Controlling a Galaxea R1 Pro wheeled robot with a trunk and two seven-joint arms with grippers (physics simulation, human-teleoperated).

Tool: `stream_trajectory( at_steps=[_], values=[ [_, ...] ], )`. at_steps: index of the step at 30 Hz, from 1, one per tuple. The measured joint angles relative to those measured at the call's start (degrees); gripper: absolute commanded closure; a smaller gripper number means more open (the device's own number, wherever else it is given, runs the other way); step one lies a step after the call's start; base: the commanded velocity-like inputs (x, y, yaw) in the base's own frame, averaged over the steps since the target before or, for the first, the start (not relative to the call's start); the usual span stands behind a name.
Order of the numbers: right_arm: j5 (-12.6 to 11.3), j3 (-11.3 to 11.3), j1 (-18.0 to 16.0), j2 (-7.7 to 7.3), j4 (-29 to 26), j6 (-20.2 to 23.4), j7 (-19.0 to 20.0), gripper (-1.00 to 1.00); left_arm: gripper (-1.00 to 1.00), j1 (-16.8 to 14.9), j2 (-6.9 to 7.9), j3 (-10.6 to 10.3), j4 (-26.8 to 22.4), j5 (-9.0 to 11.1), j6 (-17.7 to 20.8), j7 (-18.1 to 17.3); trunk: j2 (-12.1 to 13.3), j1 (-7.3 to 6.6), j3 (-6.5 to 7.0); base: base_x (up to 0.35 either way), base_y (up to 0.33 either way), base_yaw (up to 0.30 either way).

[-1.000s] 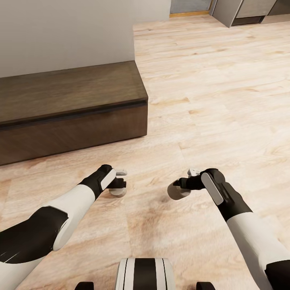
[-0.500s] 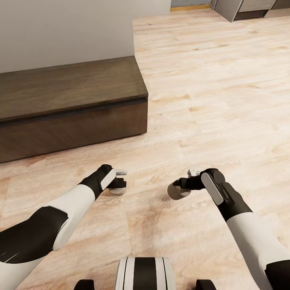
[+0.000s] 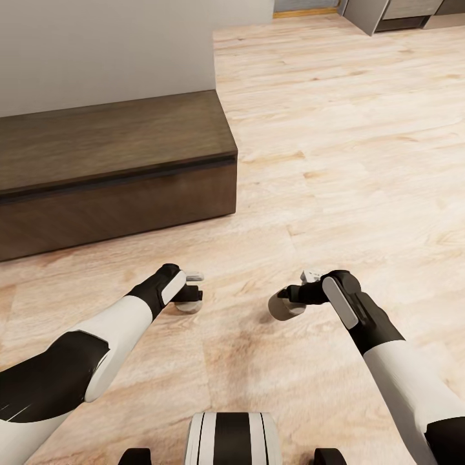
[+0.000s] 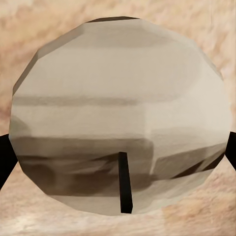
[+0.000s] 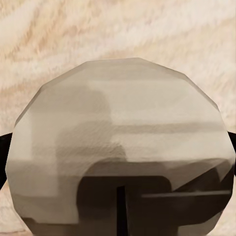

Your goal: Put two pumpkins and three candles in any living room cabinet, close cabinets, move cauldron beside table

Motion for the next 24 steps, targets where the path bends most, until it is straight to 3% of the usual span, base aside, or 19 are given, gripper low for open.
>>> stream_trajectory(
  at_steps=[12,13,24],
  values=[
    [0.0,0.05,0.0,0.0,0.0,0.0,0.0,1.0,-1.0,-0.01,0.0,0.0,0.0,-0.01,-0.04,0.0,0.0,0.0,0.0,0.0,0.0,0.0],
    [0.0,0.06,0.0,0.0,0.0,0.0,0.0,1.0,1.0,-0.01,0.0,0.0,0.0,-0.02,-0.05,0.0,0.0,0.0,0.0,0.0,0.0,0.0],
    [0.08,0.06,0.0,0.0,0.0,0.0,0.0,1.0,1.0,0.0,0.03,-0.01,0.0,-0.02,-0.03,0.02,0.0,0.0,0.0,0.0,0.0,0.0]
  ],
)
